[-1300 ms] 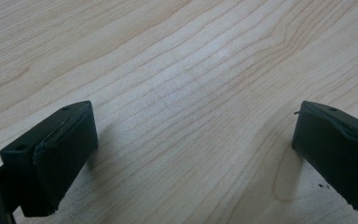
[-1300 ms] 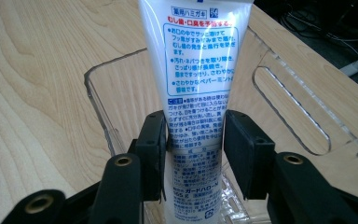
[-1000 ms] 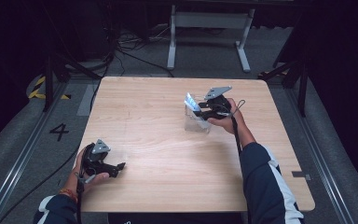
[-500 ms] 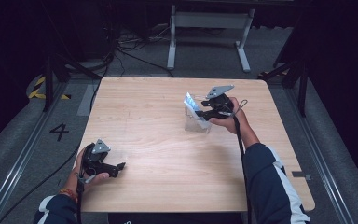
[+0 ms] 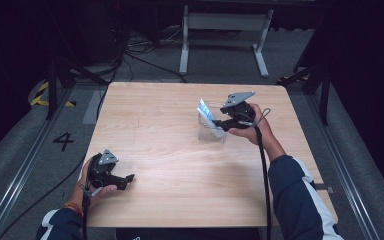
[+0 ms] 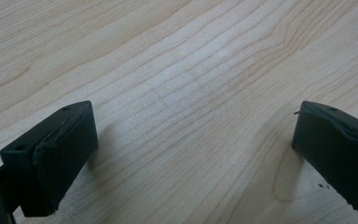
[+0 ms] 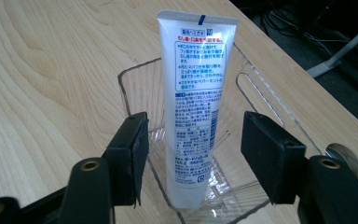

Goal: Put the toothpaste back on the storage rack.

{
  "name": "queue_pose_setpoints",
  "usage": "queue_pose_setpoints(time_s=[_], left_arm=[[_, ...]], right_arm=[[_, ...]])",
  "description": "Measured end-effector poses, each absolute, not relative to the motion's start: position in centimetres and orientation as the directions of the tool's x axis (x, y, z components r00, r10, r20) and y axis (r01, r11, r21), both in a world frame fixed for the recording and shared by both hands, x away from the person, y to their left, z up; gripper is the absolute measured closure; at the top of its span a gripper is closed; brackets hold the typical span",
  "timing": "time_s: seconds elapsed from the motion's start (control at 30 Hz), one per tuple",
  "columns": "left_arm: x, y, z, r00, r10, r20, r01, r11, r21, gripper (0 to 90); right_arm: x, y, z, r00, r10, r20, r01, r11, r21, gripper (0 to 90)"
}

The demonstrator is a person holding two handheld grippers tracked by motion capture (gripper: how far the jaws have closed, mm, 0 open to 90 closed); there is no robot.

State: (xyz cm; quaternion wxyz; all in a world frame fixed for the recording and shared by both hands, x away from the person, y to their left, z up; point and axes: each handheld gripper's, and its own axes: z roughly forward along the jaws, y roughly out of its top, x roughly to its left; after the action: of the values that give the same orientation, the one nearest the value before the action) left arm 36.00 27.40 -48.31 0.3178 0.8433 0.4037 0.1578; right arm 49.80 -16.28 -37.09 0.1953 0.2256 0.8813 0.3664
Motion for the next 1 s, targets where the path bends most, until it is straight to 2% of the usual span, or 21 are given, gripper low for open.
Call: queue_pose_setpoints(time_s=[0.53,1.0], left_arm=[[36.0,27.4,-48.3,0.624,0.781,0.010,0.581,-0.472,0.663,0.6],[36.0,27.4,-48.3,0.622,0.783,0.010,0.582,-0.471,0.663,0.6]], right_arm=[[47.3,-17.9,-36.0,-0.795,0.566,-0.216,0.255,0.636,0.729,30.6],[45.1,-19.6,-36.3,-0.766,0.592,-0.251,0.261,0.643,0.720,28.9]])
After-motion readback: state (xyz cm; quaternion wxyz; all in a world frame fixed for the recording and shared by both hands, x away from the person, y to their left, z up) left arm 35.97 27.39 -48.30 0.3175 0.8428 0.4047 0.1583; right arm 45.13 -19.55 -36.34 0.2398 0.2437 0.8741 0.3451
